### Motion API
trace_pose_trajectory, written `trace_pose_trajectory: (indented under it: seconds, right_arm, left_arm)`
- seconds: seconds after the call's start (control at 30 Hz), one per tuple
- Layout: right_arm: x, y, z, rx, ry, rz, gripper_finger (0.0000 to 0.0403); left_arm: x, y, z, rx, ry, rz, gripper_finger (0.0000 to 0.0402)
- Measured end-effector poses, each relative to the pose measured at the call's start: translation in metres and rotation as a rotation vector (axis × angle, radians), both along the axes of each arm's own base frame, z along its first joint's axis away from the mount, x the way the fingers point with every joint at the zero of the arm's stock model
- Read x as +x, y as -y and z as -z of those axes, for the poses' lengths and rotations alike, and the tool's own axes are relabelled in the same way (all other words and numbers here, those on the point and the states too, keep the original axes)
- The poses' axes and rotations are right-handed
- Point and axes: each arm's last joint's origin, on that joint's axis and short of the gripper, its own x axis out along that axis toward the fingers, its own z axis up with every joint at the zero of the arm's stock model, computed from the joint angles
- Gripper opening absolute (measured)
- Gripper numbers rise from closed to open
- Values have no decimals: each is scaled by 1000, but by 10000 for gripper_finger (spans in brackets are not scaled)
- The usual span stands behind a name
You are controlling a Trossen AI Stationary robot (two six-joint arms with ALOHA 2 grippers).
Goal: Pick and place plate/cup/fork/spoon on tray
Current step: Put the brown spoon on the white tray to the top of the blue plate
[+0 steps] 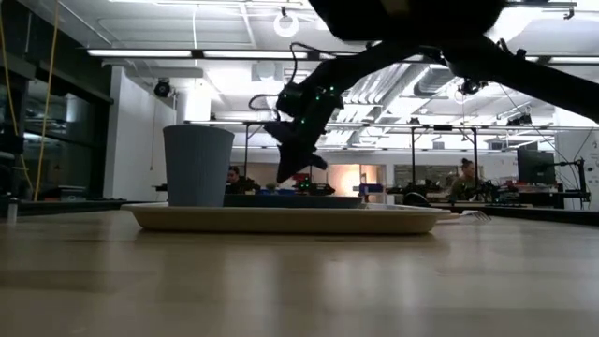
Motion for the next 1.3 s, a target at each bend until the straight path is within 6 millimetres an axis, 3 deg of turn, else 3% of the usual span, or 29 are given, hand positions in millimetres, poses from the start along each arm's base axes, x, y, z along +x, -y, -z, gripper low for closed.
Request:
trace_pose_trajectory:
  seconds: [0.1, 0.3, 0.63, 1.03, 1.3]
  right_arm:
    - [-2, -1, 10, 53, -33, 58, 0]
    - [-6, 4, 10, -27, -97, 113, 0]
    - [-44, 23, 13, -58, -280, -141, 0]
    - [-38, 18, 28, -68, -253, -342, 0]
    - [-37, 22, 38, -73, -276, -309, 0]
  left_arm:
    - [0, 0, 0, 0, 0, 1, 168]
    - [0, 0, 0, -2, 0, 1, 168]
    - [0, 0, 0, -2, 1, 1, 168]
    - [0, 0, 0, -3, 1, 0, 168]
    - [0, -1, 0, -7, 2, -19, 168]
